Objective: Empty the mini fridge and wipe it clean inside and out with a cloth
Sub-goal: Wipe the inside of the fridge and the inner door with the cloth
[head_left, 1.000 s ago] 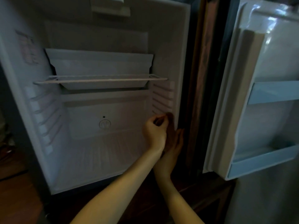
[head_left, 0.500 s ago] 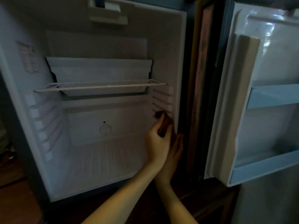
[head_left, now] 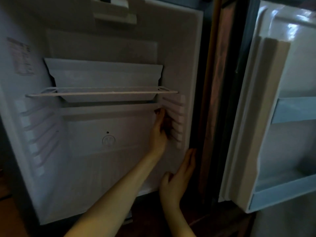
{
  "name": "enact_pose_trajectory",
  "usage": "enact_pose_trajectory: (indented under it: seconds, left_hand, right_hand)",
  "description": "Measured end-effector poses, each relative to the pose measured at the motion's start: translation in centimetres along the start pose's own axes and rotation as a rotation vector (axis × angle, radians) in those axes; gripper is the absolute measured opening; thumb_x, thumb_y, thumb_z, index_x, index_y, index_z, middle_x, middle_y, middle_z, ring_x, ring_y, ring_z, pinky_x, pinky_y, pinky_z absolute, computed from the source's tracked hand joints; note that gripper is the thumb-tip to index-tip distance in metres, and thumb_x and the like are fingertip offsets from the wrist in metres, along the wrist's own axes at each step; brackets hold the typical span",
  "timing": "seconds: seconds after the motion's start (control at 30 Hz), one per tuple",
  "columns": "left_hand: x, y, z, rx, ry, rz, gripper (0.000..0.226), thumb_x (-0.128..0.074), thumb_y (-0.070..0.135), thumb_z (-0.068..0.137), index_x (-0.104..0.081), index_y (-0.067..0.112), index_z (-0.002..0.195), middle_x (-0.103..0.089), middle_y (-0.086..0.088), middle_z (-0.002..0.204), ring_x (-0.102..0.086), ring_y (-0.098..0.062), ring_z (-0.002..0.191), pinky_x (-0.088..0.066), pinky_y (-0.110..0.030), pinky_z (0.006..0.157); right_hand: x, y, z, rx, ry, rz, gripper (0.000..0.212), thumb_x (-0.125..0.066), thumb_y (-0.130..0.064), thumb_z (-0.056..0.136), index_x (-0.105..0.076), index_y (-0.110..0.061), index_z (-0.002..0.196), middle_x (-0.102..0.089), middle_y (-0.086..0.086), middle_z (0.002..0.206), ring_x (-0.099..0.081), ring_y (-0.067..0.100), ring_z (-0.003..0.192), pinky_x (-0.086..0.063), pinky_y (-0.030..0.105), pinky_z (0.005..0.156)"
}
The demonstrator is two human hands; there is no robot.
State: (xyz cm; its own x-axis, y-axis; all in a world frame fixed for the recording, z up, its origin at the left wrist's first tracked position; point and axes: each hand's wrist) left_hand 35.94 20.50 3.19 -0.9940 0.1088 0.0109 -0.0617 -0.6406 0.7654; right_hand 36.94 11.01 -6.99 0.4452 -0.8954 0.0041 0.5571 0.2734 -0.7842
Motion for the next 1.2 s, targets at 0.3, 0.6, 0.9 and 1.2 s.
enact_pose_trajectory:
  seconds: [0.3, 0.6, 0.9, 1.2]
  left_hand:
    - [1.0, 1.6, -0.2, 0.078, -0.072, -0.079, 0.059, -0.035, -0.017, 0.092, -0.030, 0.005, 0.147, -0.042, -0.007, 0.145, -0.045, -0.006, 0.125, -0.041, -0.009, 0.096]
    - [0.4, 3.2, -3.8, -0.054, -0.154, -0.183, 0.062, -0.037, -0.009, 0.098, -0.036, 0.039, 0.137, -0.041, -0.013, 0.149, -0.039, -0.034, 0.136, -0.029, -0.055, 0.112]
    - [0.7, 1.6, 2.2, 0.203, 0.114, -0.174, 0.043, -0.040, -0.015, 0.092, -0.048, -0.006, 0.133, -0.060, -0.011, 0.120, -0.062, -0.021, 0.104, -0.051, -0.018, 0.082]
    - [-1.3, 5.7, 0.6, 0.100, 0.246, -0.255, 0.024, -0.053, 0.004, 0.095, -0.067, 0.001, 0.115, -0.071, -0.013, 0.103, -0.064, -0.015, 0.088, -0.052, -0.026, 0.077]
  right_hand:
    - [-0.1, -0.4, 0.1, 0.031, -0.009, -0.078, 0.113, -0.055, 0.017, 0.067, 0.001, -0.035, 0.150, 0.000, -0.021, 0.152, -0.004, -0.005, 0.138, -0.009, 0.011, 0.110]
    - [-0.2, -0.3, 0.0, 0.062, -0.019, -0.063, 0.118, -0.060, 0.016, 0.071, 0.007, -0.039, 0.151, 0.009, -0.027, 0.156, 0.003, -0.008, 0.143, -0.001, 0.003, 0.110]
    - [-0.3, -0.2, 0.1, 0.035, -0.009, -0.090, 0.114, -0.056, 0.015, 0.068, 0.004, -0.038, 0.151, 0.004, -0.029, 0.151, -0.008, 0.003, 0.142, -0.007, 0.010, 0.112]
    - [-0.1, -0.3, 0.1, 0.035, -0.048, -0.058, 0.114, -0.055, 0.014, 0.071, 0.007, -0.040, 0.149, 0.014, -0.033, 0.150, 0.000, -0.004, 0.141, -0.004, 0.009, 0.112]
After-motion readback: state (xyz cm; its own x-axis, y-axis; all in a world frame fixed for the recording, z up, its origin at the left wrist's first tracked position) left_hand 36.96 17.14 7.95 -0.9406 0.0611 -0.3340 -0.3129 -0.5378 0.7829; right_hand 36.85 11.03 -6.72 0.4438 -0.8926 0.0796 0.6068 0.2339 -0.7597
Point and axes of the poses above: each hand's wrist, its own z-axis towards the middle knuckle, its own x-axis out of the back of the hand, y = z × x
